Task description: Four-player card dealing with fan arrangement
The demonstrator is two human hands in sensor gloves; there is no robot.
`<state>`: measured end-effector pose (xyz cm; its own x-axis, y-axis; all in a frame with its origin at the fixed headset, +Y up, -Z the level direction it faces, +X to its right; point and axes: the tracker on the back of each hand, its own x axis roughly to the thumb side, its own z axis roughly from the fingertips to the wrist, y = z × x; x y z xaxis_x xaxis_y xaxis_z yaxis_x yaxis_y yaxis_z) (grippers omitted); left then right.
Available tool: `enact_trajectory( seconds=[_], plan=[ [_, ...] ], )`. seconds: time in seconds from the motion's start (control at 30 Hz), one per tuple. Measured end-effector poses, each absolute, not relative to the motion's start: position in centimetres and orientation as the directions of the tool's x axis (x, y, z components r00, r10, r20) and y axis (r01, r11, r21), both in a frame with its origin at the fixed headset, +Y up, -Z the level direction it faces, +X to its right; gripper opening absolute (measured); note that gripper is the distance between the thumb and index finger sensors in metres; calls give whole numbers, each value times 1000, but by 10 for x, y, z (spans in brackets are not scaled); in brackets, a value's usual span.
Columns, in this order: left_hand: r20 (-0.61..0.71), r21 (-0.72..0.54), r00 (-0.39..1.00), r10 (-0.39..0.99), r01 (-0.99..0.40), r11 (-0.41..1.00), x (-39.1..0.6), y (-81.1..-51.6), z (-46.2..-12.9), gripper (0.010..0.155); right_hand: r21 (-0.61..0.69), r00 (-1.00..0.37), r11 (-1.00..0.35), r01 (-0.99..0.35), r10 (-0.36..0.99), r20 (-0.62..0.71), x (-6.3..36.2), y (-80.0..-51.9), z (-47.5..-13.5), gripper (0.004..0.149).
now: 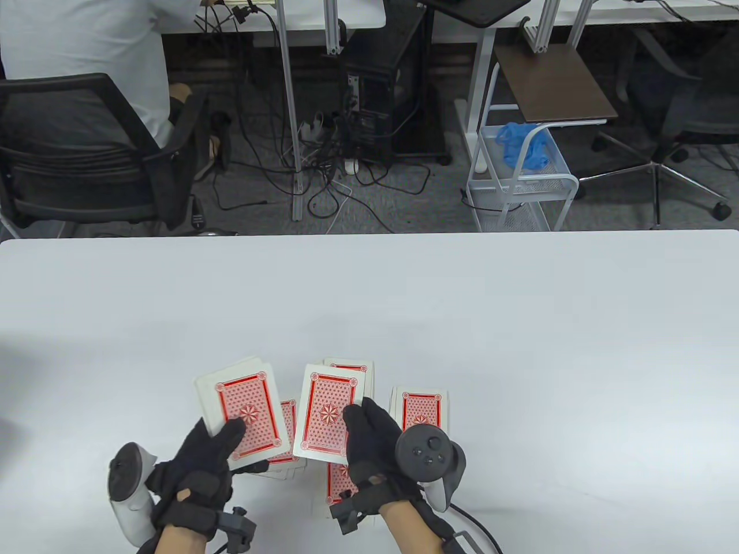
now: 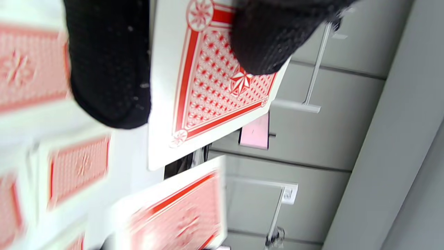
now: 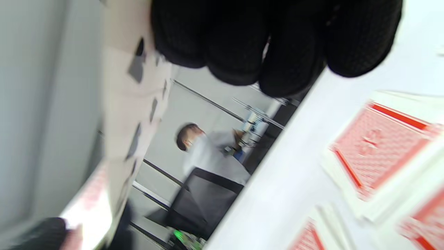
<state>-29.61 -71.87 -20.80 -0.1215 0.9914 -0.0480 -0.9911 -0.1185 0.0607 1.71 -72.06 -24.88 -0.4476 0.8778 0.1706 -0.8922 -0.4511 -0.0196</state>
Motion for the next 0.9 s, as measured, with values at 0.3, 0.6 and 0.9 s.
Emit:
enact_trajectory(
  seconds=[0.3, 0.6, 0.9],
  plan=[
    [32, 148, -219, 975, -964, -222, -325, -708, -200, 51, 220, -865, -853, -474, 498, 67, -83, -750, -280, 41],
    [20, 149, -204, 979, -967, -205, -326, -711, -201, 51, 248, -990, -966, 67, -33, 140, -118, -760, -290, 46],
    [-51, 142, -135, 990, -982, -126, -308, -719, -203, 49, 196, -517, -585, -787, 799, 307, -76, -693, -272, 61]
  ],
)
